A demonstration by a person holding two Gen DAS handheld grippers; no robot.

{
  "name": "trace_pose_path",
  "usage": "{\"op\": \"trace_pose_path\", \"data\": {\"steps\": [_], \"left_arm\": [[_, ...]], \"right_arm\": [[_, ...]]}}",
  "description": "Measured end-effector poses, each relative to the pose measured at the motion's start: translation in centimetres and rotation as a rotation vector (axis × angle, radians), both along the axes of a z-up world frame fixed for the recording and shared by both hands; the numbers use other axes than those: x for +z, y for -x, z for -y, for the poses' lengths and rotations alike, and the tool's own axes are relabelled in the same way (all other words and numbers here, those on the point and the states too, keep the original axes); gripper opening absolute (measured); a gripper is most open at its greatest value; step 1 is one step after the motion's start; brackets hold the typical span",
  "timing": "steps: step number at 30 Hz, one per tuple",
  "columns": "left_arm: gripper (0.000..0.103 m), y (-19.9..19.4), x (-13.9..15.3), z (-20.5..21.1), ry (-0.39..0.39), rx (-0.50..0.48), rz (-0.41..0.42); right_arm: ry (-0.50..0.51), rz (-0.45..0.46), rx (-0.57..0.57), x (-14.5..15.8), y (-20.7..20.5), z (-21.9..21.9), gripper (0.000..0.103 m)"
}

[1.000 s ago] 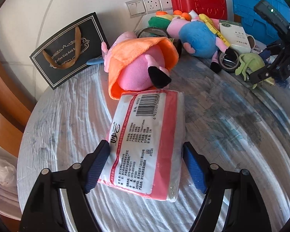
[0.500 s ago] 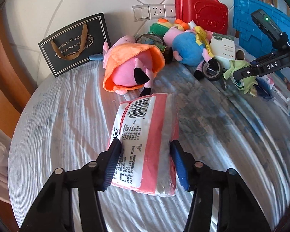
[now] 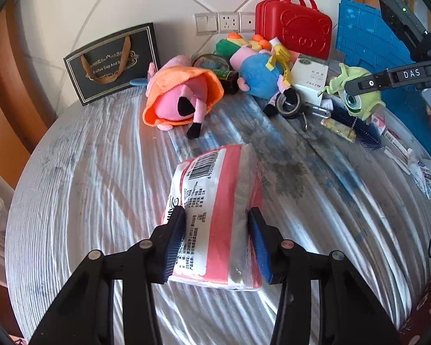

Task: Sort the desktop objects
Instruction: 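Grasp the pink-red wrapped package with the left tool while the right tool grasps the green alien plush, then lift the package and alien plush into the blue crate and release both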

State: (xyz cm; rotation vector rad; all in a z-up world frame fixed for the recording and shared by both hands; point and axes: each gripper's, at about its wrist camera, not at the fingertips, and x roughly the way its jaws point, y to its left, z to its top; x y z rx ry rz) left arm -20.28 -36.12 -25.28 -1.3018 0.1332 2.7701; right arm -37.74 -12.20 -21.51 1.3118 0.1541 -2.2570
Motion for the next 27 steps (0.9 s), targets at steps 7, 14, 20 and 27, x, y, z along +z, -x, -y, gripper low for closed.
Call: {"op": "trace_pose_path", "data": {"steps": [7,14,20,27], "left_arm": [[0.042,-1.2,1.4,-0.8,-0.01,-0.022,-0.036],[0.041,-1.7,3.6,-2.7,-0.018,-0.076,-0.072],[0.041,-0.9,7.2,-5.2,-0.001,-0.152,-0.122],[0.041,1.0,13.7,-11.2,0.01,-0.294,-0.241]], "right_arm": [[0.014,-0.058,-0.007,3.0,-2.8,-1.0,0.052],[0.028,-0.122,-0.024,6.4,-5.3,-2.6,0.052],[0.053,-0.187,-0.078,9.6,-6.6,-5.3,0.052],[0.091,-0.315,-0.161,15.7,-9.5,-10.5,0.052]]}}
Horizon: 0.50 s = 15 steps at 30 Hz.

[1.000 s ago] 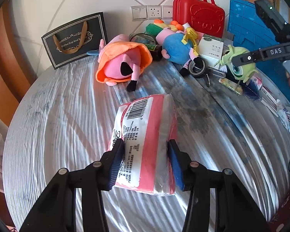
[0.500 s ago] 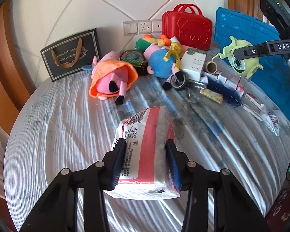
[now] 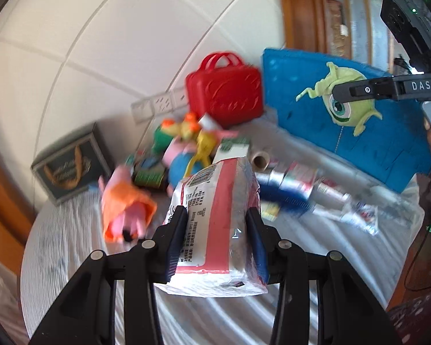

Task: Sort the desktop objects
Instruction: 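Lift the package and alien plush into the blue crate and release both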

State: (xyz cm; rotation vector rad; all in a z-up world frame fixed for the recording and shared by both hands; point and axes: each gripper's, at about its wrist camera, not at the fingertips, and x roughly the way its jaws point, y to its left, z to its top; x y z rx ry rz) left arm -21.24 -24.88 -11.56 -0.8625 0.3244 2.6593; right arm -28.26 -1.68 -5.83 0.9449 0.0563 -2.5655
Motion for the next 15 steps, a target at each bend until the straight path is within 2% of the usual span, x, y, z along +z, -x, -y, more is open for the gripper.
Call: {"op": "trace_pose_path", "data": {"steps": [6,10,12,15], "left_arm": [[0.042,1.9,7.8,-9.6,0.014,-0.176,-0.154],[0.042,2.9,13.5,-17.4,-0.026,-0.289,-0.265],[0.042,3.8,16.2,-22.4,-0.05,-0.351,-0.317],[0.043,5.5,18.7,-28.9,-0.072,-0.399,-0.342]], "right_arm": [[0.063,-0.171,-0.104,8.2,-3.9,-8.8,0.052],[0.063,-0.28,-0.214,13.4,-5.8,-16.9,0.052],[0.061,-0.3,-0.257,14.9,-5.8,-20.5,0.052],[0.052,-0.3,-0.32,16.4,-4.6,-26.1,0.052]]}}
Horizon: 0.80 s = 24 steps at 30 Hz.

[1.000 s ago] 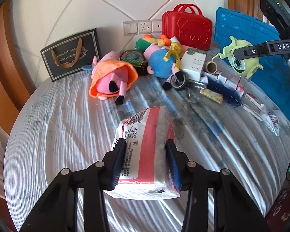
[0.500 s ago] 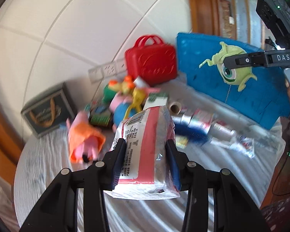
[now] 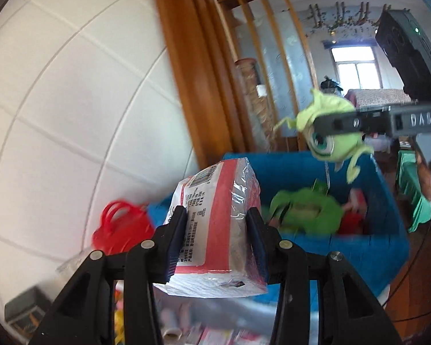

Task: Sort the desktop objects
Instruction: 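Lift the package and alien plush into the blue crate and release both, then move both tools back over the remaining items on the bed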

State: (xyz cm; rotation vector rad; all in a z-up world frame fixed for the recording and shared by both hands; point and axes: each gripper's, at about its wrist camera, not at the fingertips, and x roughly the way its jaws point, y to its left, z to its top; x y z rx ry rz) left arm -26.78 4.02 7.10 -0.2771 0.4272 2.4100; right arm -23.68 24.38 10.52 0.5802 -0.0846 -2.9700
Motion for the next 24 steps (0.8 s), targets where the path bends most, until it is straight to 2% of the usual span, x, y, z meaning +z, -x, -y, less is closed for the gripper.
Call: {"op": "trace_pose_path", "data": {"steps": [3,5,6,7,8,11,13,15,24], "left_arm": [[0.049,2.3,1.4,-6.1,-0.031,-0.002,0.012],[0.051,3.9,2.1,-9.8,-0.039,0.047,0.013],[0.054,4.2,2.4,-10.8,-0.046,0.074,0.008],[0.072,5.0,2.7,-12.1,-0.053,0.116,0.017],[0.087,5.7,2.9,-12.9,-0.058,0.15,0.029],[0.089,6.3,3.3,-14.3,-0.082,0.238,0.032],[0.089,6.5,3.0,-15.0,-0.068,0.298,0.027],[0.089,6.5,2.6,-15.2,-0.052,0.35,0.031],[0.089,4.6,0.2,-12.6,-0.022,0.481,0.042]], "right_arm": [[0.013,0.033,-0.059,0.6,2.4,-4.8,0.055],[0.04,0.05,-0.102,0.7,3.7,-7.8,0.062],[0.036,0.06,-0.116,0.8,4.3,-9.0,0.07],[0.035,0.061,-0.127,0.7,4.5,-9.9,0.077],[0.048,0.056,-0.138,0.7,4.4,-11.1,0.08],[0.09,0.037,-0.114,0.7,3.3,-13.7,0.084],[0.12,0.032,-0.104,0.4,2.9,-14.7,0.092],[0.158,0.026,-0.077,0.2,2.4,-15.2,0.094],[0.269,-0.046,0.068,-0.5,-1.3,-14.6,0.101]]}}
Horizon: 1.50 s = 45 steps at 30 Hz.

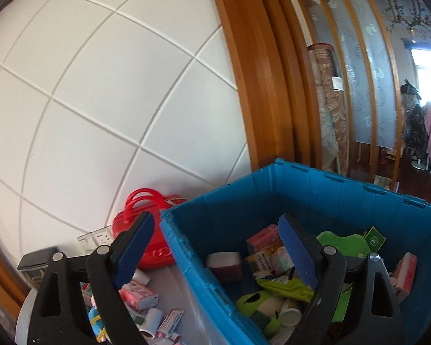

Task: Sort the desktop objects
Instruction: 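Move both tools back over the remaining items on the bed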

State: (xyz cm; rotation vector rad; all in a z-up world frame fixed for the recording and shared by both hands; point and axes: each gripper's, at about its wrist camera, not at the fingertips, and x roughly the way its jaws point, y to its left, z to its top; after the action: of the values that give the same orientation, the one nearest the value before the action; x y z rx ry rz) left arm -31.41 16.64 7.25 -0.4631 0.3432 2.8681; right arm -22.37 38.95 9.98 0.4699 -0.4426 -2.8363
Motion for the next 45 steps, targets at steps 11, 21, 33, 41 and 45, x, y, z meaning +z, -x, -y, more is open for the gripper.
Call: {"op": "trace_pose_path", "data": {"steps": [11,21,33,41,45], "left_arm": [[0.089,-5.1,-2.9,11.0,0.023,0.156,-0.004],[0.089,-10.2,-5.5,28.4,0.087,0.368,-0.01],[0.089,-9.3,-10.7,37.3,0.108,0.3,0.068],[0.089,-6.2,-12.1,39.0,0.106,0.335,0.101],[0.089,-4.5,-12.9,40.4,0.073,0.363,0.134]], "right_arm": [[-0.024,-0.001,0.182,-0.8,-2.6,9.5,0.103],[-0.071,0.177,0.287,-7.2,0.7,22.6,0.103],[-0.169,0.446,0.262,-20.5,9.3,30.5,0.103],[-0.255,0.527,0.3,-25.9,17.7,33.9,0.103],[-0.288,0.553,0.345,-27.8,21.3,35.7,0.103]]}}
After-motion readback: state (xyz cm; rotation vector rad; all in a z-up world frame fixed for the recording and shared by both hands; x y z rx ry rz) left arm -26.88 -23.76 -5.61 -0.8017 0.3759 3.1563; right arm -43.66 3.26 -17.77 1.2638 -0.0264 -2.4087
